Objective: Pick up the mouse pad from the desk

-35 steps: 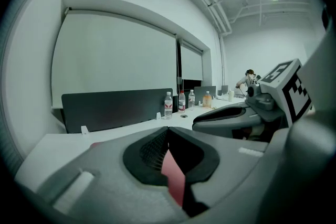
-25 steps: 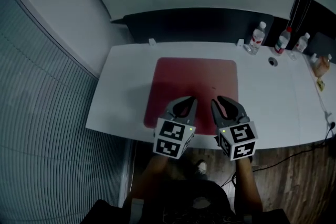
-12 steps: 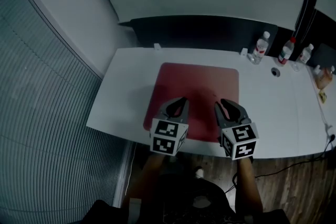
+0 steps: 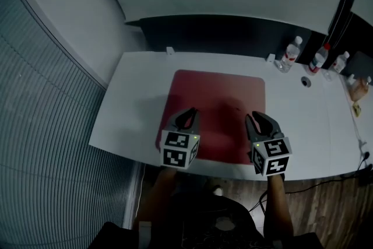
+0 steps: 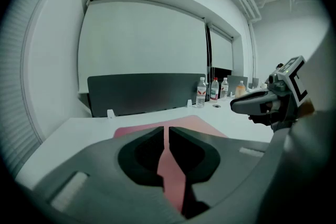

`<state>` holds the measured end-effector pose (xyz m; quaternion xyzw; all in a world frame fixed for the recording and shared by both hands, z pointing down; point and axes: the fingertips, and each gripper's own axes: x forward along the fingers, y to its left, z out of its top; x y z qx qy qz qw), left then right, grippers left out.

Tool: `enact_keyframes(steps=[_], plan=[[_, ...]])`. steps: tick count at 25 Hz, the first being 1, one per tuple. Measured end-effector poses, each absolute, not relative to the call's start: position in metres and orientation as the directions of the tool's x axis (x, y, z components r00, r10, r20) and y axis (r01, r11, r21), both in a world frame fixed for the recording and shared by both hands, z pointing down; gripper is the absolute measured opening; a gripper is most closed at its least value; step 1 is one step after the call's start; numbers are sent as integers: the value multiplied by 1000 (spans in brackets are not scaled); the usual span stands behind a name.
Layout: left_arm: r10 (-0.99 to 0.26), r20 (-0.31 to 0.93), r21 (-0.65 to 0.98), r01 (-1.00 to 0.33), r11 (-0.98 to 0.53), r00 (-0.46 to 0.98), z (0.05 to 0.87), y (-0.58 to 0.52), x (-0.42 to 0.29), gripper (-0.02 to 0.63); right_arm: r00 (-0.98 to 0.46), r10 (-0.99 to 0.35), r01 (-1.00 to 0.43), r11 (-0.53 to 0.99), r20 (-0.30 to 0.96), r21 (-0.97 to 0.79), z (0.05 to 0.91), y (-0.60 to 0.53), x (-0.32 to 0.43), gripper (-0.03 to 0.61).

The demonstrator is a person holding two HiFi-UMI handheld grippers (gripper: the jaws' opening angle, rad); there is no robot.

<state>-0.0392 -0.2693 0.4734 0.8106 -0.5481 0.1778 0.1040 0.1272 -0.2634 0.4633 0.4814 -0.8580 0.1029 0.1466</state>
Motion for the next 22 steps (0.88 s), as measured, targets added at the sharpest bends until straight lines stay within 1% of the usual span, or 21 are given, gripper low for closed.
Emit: enact_keyframes(steps=[10,13,22], plan=[[-824,469,14,-936,-352,317,512,-308,-76,63,-428,-797,-888,458,425,-35,497,-303,143,68],[-810,495,18,-936,-351,314,525,-319,-85,82,-410,-791,-896,442,453,-40,511,-314,148,98],[-753,587,28,-938,-346,296,566,-347,-115,140,-358,-772,-920,388,525,-56,547,-334,158,120]])
